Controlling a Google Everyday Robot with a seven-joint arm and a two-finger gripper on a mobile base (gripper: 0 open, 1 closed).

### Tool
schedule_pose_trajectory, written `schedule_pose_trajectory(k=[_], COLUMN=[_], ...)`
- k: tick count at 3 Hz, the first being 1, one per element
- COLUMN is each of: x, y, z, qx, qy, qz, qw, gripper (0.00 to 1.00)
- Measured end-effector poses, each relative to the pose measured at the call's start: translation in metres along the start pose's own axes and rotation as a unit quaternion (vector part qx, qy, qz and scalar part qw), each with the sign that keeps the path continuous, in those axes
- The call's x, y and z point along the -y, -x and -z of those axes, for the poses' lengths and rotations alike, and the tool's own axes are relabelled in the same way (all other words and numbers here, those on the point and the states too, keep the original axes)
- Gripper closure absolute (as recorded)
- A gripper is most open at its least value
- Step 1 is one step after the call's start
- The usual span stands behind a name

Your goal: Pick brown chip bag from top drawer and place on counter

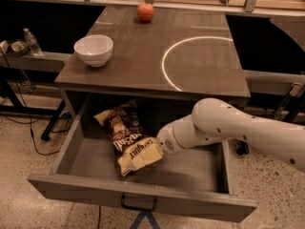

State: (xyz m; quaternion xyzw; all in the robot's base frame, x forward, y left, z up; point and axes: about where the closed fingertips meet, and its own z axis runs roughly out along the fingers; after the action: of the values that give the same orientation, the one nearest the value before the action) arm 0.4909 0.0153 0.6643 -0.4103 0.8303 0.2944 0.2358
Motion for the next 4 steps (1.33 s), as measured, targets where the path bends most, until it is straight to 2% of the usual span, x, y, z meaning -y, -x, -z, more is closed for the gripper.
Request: schedule_pose_trajectory(k=[1,2,3,4], x=[0.010,0.021,0.034,0.036], y=[0.023,0.023,0.011,0.006], z=[-0.016,-0.036,-0.045,-0.036], qx=[0.027,0.030,0.027,0.034], qy=[-0.006,-0.016,-0.031,-0.040], qz=[0.005,0.010,0.015,0.029], qw=[0.9996,0.9994,0.9990,0.9982], gripper=[0.00,0.00,0.24,0.55])
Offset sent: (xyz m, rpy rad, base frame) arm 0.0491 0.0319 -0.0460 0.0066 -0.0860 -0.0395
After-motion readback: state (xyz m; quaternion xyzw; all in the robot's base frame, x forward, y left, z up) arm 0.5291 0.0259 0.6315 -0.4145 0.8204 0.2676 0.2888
